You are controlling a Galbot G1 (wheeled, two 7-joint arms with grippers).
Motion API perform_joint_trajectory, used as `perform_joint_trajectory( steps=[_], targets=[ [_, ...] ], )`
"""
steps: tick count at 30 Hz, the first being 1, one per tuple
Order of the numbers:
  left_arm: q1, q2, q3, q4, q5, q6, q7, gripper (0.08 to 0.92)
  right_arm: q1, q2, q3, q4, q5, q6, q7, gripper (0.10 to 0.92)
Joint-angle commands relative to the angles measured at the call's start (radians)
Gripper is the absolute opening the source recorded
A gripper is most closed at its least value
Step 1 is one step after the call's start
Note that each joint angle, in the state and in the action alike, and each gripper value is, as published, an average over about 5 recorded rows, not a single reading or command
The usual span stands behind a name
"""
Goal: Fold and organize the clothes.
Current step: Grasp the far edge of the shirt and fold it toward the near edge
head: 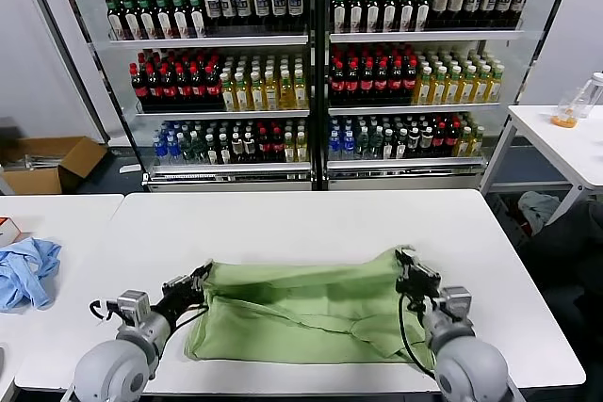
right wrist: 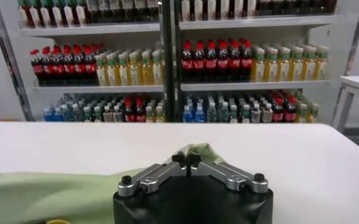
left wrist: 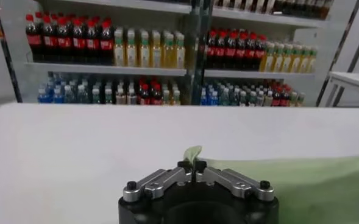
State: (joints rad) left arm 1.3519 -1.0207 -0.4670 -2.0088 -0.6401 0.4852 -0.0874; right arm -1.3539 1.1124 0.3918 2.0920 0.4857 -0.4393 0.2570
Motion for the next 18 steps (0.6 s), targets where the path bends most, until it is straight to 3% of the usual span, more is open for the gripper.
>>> perform_joint_trajectory(
  steps=[1, 18],
  targets=[
    [0.122, -0.008, -0.012, -0.027, 0.115, 0.002, 0.002, 0.087, -0.219, 0.01, 0.076, 0.074, -0.047, 0.014, -0.004, 0.11],
    [0.133, -0.026, -0.002, 0.013, 0.256, -0.017, 0.005, 0.088, -0.282, 0.054, 0.027, 0.039, -0.161, 0.001, 0.023, 0.11]
  ],
)
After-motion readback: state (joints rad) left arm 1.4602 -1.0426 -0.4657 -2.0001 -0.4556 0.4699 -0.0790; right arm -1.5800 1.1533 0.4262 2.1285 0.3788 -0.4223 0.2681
